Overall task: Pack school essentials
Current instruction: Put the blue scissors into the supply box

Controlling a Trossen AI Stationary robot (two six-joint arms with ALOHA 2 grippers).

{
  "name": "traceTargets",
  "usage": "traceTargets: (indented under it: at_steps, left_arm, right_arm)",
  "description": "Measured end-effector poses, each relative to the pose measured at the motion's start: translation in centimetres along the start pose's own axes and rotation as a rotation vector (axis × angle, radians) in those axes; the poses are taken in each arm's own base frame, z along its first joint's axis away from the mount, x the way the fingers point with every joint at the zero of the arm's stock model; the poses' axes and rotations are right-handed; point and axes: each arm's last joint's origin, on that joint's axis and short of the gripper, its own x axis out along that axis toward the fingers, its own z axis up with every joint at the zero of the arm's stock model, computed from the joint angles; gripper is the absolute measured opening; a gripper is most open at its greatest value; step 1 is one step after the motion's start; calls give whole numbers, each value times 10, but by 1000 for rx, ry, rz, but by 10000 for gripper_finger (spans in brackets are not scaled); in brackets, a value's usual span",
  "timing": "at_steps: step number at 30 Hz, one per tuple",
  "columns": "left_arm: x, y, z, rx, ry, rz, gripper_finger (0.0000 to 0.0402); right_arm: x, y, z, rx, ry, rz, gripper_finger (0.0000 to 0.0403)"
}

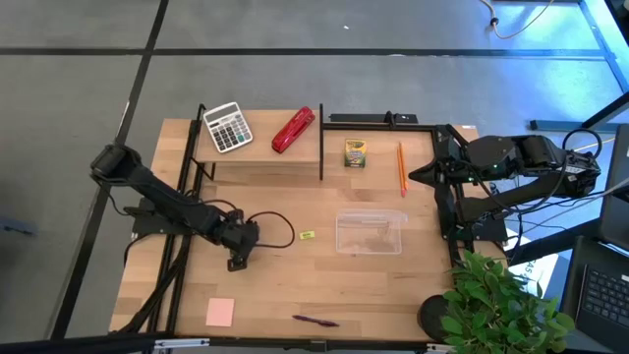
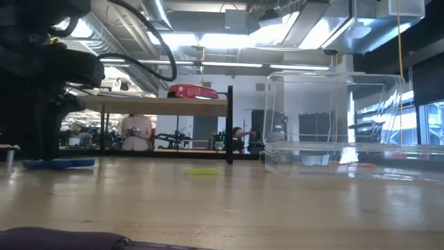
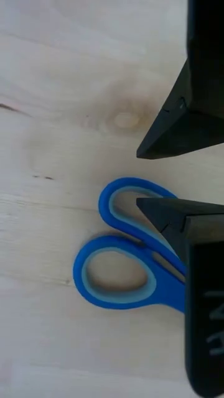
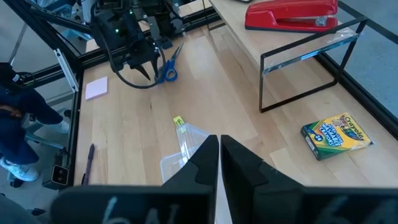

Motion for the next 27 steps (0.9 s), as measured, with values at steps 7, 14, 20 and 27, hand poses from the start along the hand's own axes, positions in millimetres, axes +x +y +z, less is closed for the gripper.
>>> traceTargets:
  at_steps: [7,14,20,27]
  left_arm:
    - [7,-1,-1,5,29,22,104]
    - [15,-2,-1,-6,52,47,104]
    - [15,-2,-1,17,53,46,103]
    - [16,-2,-1,20,49,48,56]
  right_arm:
    - [0,0,0,0,0,1,21]
    - [0,0,0,0,1,2,21]
    - [0,0,0,0,1,2,21]
    - [0,0,0,0,1,2,21]
